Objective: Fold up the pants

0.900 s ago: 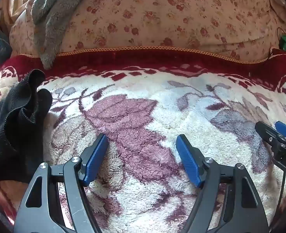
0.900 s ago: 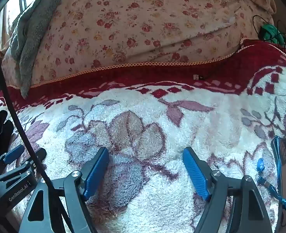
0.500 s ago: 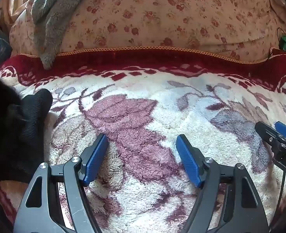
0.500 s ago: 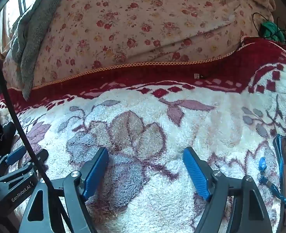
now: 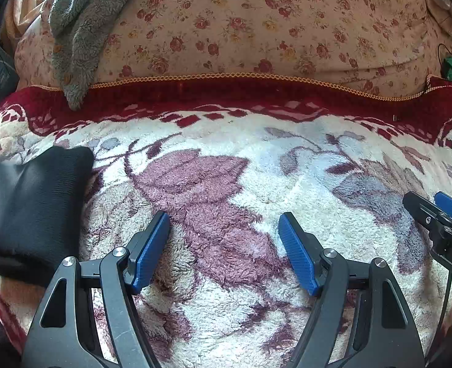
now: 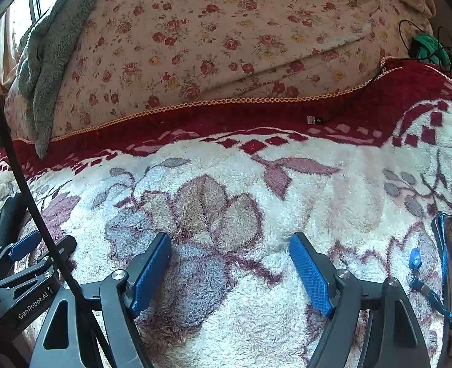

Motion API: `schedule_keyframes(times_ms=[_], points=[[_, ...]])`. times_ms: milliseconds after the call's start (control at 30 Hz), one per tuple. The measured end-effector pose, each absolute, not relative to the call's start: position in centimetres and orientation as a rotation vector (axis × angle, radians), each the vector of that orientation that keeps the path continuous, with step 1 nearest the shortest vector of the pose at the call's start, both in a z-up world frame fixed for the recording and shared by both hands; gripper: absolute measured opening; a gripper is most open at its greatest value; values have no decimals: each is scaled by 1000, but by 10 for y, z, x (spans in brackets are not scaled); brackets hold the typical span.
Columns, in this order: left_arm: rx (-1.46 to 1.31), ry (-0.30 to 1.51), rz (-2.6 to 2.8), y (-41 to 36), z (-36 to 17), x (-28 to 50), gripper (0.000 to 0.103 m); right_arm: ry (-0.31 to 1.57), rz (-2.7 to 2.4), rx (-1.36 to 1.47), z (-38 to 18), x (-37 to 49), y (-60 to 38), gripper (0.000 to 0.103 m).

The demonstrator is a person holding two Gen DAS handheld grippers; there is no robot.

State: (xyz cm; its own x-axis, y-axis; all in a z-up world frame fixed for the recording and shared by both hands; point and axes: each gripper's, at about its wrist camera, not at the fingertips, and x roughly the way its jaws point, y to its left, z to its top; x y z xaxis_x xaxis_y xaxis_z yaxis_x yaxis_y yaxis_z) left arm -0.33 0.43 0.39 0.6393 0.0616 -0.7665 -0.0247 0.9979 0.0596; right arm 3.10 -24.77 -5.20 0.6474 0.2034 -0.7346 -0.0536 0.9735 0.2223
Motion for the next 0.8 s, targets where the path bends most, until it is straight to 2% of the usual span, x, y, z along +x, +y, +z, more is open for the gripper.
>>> schedule_keyframes(times_ms=[800], points=[[46,876,50,-1,1,-3,74,855,148,188,-53,31,-247,78]])
